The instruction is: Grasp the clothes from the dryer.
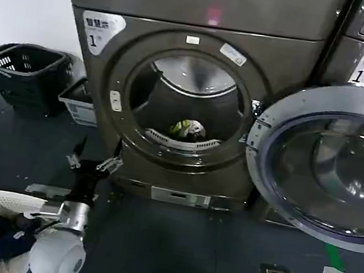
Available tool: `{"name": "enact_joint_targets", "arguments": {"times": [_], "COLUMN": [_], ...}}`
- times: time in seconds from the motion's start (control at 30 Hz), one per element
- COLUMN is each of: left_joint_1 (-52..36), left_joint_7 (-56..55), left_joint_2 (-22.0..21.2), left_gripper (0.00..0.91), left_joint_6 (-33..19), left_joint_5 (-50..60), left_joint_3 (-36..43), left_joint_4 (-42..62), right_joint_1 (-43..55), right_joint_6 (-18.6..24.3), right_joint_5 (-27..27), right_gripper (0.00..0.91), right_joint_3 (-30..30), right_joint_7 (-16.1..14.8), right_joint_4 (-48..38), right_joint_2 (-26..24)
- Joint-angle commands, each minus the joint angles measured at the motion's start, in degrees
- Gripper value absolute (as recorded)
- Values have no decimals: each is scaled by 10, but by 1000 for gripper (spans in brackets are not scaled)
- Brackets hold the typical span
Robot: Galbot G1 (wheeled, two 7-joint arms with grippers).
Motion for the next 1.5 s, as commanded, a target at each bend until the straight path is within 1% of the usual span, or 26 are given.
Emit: {"name": "enact_joint_targets", "arguments": {"times": [0.03, 0.6, 0.67, 0.8, 0.97, 1.1, 1.27, 1.5], "left_joint_1": [-1, 5, 4, 1, -11, -15, -23, -29], "left_joint_7": [0, 1, 1, 1, 2, 2, 5, 25], "left_joint_2": [0, 2, 1, 2, 3, 1, 4, 13], "left_gripper": [907, 907, 907, 907, 907, 907, 907, 907], "left_joint_6": [1, 3, 3, 3, 1, 2, 3, 18], "left_joint_5": [0, 1, 0, 0, 4, 3, 3, 17], "left_joint_3": [0, 1, 0, 0, 2, 3, 6, 16], "left_joint_4": [0, -5, -5, -5, 4, 6, 13, 25], "right_joint_1": [1, 1, 0, 0, 0, -2, -5, -10], "right_joint_6": [0, 0, 15, 28, 34, 47, 51, 64], "right_joint_5": [1, 6, 6, 12, 15, 15, 16, 16], "right_gripper": [907, 907, 907, 907, 907, 907, 907, 907], "right_joint_3": [0, 0, -1, 0, 0, 1, 6, 10], "right_joint_7": [0, -3, -3, -7, -5, -4, -2, -4], "right_joint_4": [1, 6, 5, 5, 5, 2, -2, -5], "right_joint_2": [-1, 3, 3, 4, 4, 3, 4, 8]}}
